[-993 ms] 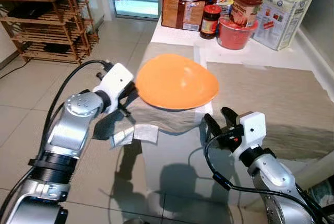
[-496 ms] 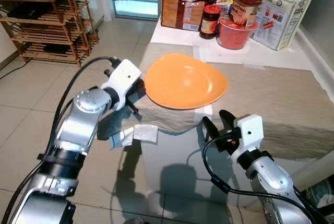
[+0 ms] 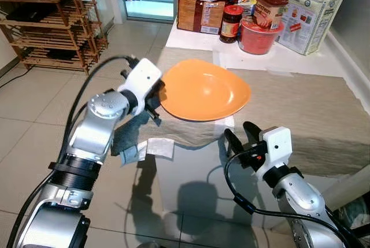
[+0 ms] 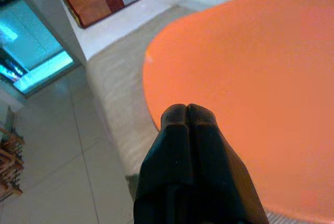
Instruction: Setting the table
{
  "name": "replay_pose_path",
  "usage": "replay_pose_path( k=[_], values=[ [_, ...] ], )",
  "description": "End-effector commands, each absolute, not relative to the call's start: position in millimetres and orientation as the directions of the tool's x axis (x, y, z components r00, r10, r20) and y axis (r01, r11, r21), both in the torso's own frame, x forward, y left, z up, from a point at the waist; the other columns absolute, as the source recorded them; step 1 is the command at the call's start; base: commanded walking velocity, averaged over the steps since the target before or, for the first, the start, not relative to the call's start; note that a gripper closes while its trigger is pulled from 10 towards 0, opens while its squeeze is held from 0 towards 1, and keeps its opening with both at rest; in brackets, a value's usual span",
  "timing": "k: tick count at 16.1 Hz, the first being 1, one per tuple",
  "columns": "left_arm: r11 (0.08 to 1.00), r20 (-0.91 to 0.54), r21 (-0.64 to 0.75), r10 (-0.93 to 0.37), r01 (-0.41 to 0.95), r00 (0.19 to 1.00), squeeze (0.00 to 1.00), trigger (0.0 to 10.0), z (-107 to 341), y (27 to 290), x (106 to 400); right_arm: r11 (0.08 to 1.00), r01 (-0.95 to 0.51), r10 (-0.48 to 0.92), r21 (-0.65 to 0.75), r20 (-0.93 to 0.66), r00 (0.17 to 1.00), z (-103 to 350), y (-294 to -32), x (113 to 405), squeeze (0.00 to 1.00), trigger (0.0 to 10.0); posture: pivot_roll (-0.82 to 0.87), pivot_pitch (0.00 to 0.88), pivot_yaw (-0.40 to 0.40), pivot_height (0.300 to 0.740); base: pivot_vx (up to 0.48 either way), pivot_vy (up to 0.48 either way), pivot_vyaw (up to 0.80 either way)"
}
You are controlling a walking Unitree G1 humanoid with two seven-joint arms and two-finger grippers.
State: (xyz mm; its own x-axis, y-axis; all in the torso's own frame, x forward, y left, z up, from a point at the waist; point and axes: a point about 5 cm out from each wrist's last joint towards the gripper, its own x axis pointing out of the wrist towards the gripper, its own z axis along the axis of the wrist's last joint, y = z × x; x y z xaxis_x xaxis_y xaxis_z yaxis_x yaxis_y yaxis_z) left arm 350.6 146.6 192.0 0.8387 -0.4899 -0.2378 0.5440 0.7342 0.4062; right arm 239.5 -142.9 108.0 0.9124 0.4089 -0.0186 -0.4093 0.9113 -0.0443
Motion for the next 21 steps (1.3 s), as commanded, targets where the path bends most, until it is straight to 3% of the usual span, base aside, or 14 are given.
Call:
replay_pose_path(
  k=[1,10,18,19,21],
  values=[
    [0.722,-0.218,0.411,-0.514,0.556,0.829,0.0,10.0,201.3,142.4,351.1,0.916,-0.398,0.399,-0.059,0.007,0.917,115.4,-145.4,241.7,0.0,10.0,0.03,0.009,0.012,0.74,0.0,0.0,0.0],
    [0.649,-0.314,0.41,-0.56,0.642,0.767,0.0,10.0,178.3,131.2,349.7,0.95,-0.3,0.307,-0.084,0.096,0.947,143.9,-162.3,264.2,0.0,10.0,0.02,0.01,0.015,0.74,0.0,0.0,0.0],
    [0.603,-0.377,0.426,-0.56,0.675,0.738,0.0,10.0,166.4,131.9,353.9,0.976,-0.211,0.211,0.058,0.018,0.977,128.6,-166.3,267.0,0.0,10.0,0.03,0.014,0.022,0.74,0.0,0.0,0.0],
    [0.603,-0.377,0.424,-0.561,0.676,0.737,0.0,10.0,166.0,131.7,353.8,0.975,-0.216,0.216,0.051,0.009,0.976,127.1,-165.3,266.6,1.0,10.0,0.03,0.013,0.023,0.74,0.0,0.0,0.0],
    [0.601,-0.377,0.423,-0.564,0.678,0.735,0.0,10.0,165.9,131.2,354.4,0.976,-0.214,0.215,0.042,-0.007,0.977,124.0,-164.1,265.8,1.0,10.0,0.03,0.009,0.021,0.74,0.0,0.0,0.0]
  ],
)
